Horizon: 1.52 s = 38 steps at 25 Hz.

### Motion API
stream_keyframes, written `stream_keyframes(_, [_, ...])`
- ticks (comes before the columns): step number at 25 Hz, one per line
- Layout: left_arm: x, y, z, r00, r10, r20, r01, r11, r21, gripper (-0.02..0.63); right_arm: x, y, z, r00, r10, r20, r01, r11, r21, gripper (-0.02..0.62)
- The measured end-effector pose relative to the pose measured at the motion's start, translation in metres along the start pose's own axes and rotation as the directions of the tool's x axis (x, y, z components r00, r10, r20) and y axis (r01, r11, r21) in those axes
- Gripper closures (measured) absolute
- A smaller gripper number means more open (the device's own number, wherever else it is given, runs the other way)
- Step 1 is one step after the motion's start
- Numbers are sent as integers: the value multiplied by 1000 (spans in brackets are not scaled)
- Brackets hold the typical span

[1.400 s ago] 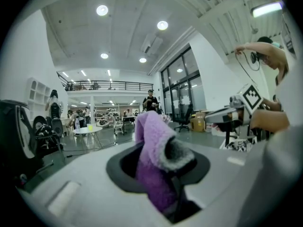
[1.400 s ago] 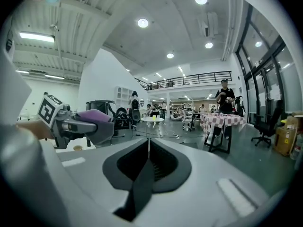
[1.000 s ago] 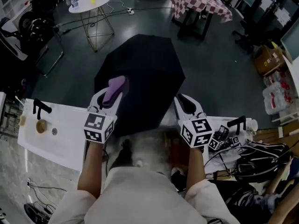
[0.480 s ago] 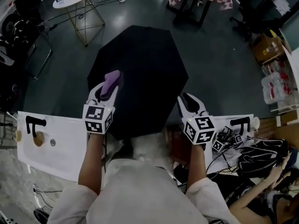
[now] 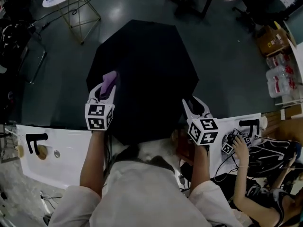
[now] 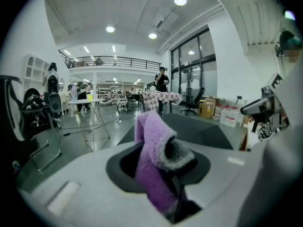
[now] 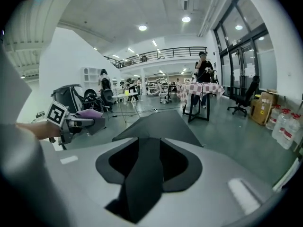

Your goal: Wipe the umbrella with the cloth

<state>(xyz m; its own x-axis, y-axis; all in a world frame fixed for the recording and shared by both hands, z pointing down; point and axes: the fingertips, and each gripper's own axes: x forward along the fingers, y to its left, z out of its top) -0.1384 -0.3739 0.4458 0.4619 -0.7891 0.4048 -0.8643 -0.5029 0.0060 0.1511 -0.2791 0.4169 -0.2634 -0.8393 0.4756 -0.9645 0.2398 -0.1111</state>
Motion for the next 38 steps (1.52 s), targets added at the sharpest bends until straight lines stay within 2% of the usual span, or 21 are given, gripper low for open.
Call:
stream_keyframes(4, [35, 17, -35, 999, 6, -34, -6, 1000, 11, 479, 17, -24, -29, 999, -50, -7, 50, 997, 62, 437])
stream_keyframes(11, [81, 54, -81, 993, 59, -101, -59, 998, 1, 479, 42, -41, -66, 997, -57, -60, 65, 989, 136, 420])
stream_keyframes(14, [94, 65, -96, 985, 108, -134, -109, 994, 0, 479, 51, -51, -79, 996, -56, -71, 68, 983, 169, 411])
stream_keyframes(17, [107, 74, -111, 973, 166, -161, -163, 986, 34, 477, 59, -63, -91, 995, -58, -84, 74, 978, 195, 411])
stream_keyframes(19, [115, 77, -126, 964, 179, -195, -172, 984, 50, 477, 65, -67, -100, 994, -42, -104, 63, 977, 202, 395])
stream_keyframes(24, [129, 74, -149, 955, 143, -258, -134, 990, 50, 477, 76, -72, -112, 989, -10, -146, 40, 978, 204, 364])
stream_keyframes(31, [148, 49, -149, 961, 72, -268, -69, 997, 19, 477, 87, -89, -142, 979, -2, -205, 45, 978, 206, 339])
stream_keyframes(38, [155, 19, -143, 965, 22, -260, -31, 999, -29, 482, 102, -92, -160, 977, 24, -212, 28, 970, 240, 339])
